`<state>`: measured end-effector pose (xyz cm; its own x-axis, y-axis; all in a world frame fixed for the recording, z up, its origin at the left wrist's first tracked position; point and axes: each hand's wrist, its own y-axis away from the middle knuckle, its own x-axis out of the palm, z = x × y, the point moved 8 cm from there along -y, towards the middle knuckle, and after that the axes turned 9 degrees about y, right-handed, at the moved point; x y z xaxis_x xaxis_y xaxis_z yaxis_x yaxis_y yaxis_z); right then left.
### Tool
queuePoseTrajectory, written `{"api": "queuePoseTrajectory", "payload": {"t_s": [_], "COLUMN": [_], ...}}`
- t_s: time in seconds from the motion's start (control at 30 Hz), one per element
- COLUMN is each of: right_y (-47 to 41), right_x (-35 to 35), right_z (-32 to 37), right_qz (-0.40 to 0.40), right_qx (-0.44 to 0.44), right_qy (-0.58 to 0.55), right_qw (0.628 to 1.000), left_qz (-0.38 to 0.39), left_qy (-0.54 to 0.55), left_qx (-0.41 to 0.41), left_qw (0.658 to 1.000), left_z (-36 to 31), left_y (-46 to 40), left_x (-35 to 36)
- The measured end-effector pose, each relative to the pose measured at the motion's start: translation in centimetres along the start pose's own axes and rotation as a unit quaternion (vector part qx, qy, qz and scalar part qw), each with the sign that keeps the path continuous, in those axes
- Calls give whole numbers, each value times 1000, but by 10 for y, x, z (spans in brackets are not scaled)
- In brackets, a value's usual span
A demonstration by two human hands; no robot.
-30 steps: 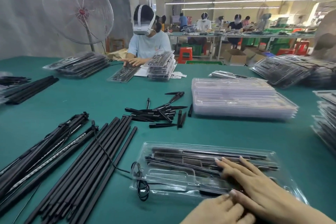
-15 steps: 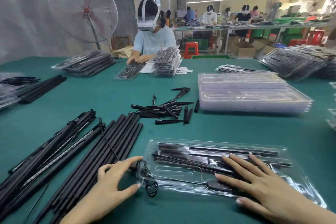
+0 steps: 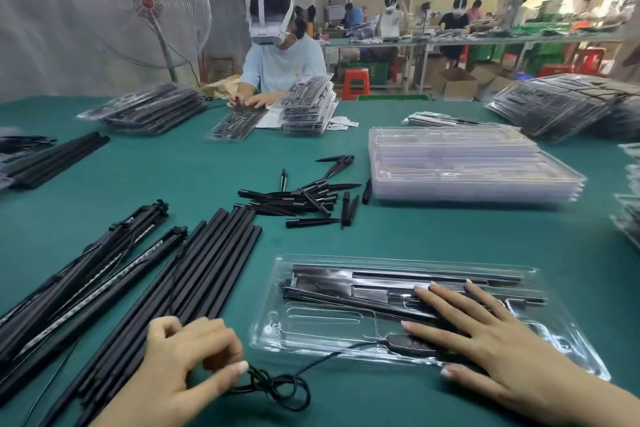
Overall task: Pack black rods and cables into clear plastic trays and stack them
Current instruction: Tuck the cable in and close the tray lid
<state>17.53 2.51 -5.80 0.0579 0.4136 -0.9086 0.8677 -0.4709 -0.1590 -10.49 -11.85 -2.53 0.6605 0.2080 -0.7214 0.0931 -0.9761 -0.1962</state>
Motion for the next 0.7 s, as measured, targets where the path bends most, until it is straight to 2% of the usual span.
{"api": "queuePoseTrajectory", "payload": {"t_s": [0.13,0.23,0.27,0.37,0.43,0.53,0.6,0.7], "right_y": [1,1,1,0,0,0,0,1], "right_x": [1,6,7,7,6,6,8,8], "right_z": [0,0,0,-1,-1,-1,-1,-1], "right_qz": [-1,8,11,18,22,23,16,8], "right_qx": [-5,-5,-6,-7,-4,1,3,0], "right_qy": [9,10,8,5,0,-3,-3,-12], "right_qw": [1000,1000,1000,1000,1000,1000,1000,1000], "left_qz": [48,-23,-24,68,148,212,235,259], "left_qy": [-161,-113,-102,-102,-131,-204,-188,-35], "left_qx": [-57,8,40,149,163,156,149,137], "left_qw": [984,993,994,981,967,943,942,956], "left_z": [11,-17,-30,-71,-77,-58,-43,-39], "left_y": [-4,-19,-28,-68,-94,-108,-108,-105], "left_x": [3,-4,1,42,78,116,126,111]}}
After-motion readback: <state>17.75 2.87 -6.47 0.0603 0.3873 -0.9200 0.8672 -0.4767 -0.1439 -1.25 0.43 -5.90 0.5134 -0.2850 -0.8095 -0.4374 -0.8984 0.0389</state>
